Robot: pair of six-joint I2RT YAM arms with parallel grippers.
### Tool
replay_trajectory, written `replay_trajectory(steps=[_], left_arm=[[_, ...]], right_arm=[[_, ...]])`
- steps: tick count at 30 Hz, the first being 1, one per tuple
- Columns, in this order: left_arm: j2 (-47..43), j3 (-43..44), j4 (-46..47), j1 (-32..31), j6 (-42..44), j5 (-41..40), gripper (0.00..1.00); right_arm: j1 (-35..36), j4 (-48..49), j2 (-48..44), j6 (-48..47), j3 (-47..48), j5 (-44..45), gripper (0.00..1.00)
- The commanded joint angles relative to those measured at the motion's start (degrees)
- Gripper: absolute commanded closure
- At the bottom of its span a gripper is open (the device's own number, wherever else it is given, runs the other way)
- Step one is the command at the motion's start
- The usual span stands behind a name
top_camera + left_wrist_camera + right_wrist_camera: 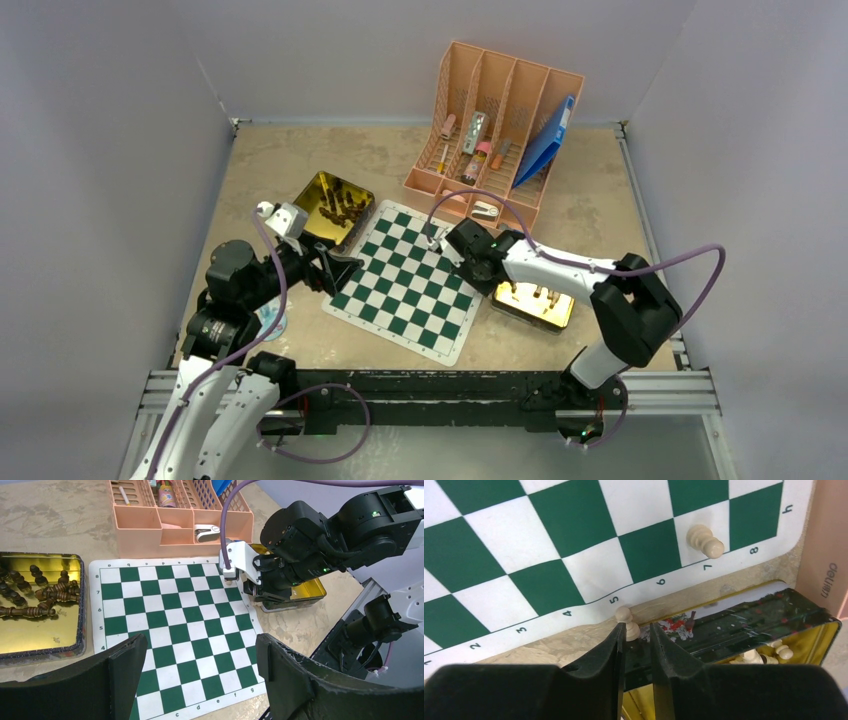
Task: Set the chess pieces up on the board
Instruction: Pick up the chess piece at the center of the board.
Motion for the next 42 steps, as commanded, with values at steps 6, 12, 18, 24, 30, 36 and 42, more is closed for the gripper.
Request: replay_trajectory(steps=[6, 12, 18, 24, 30, 36, 42], left_arm=[[0.2, 0.0, 1.6, -0.2, 1.0, 1.6, 0.2], [0.2, 0.0, 1.6, -0.2, 1.0, 1.8, 0.2], [0.1, 0.0, 1.6, -0.2, 1.0, 1.8, 0.2], [0.0, 0.0, 1.6, -0.2, 1.0, 1.8, 0.2], [-0.1, 0.0, 1.6, -0.2, 1.0, 1.6, 0.2], [-0.1, 0.0, 1.6, -0.2, 1.0, 1.5, 0.2], [-0.1, 0.0, 1.5, -0.2, 1.0, 1.5, 0.2]], right_arm=[[-1.1, 0.4, -1.9, -2.5, 0.9, -5.2, 0.72], [-1.5, 0.2, 0.8, -2.3, 1.4, -5.2, 0.72], [-2.4, 0.7, 1.6, -2.4, 1.3, -4.6, 0.73], [-2.7, 1.1, 1.9, -2.5, 1.6, -5.3, 0.73], [-2.8, 0.7, 2.5, -2.5, 1.9, -6.1, 0.73], [-2.9, 0.5, 2.7, -2.5, 2.2, -6.6, 0.73], [-2.9, 0.4, 3.2, -2.4, 2.4, -7.0, 0.72]])
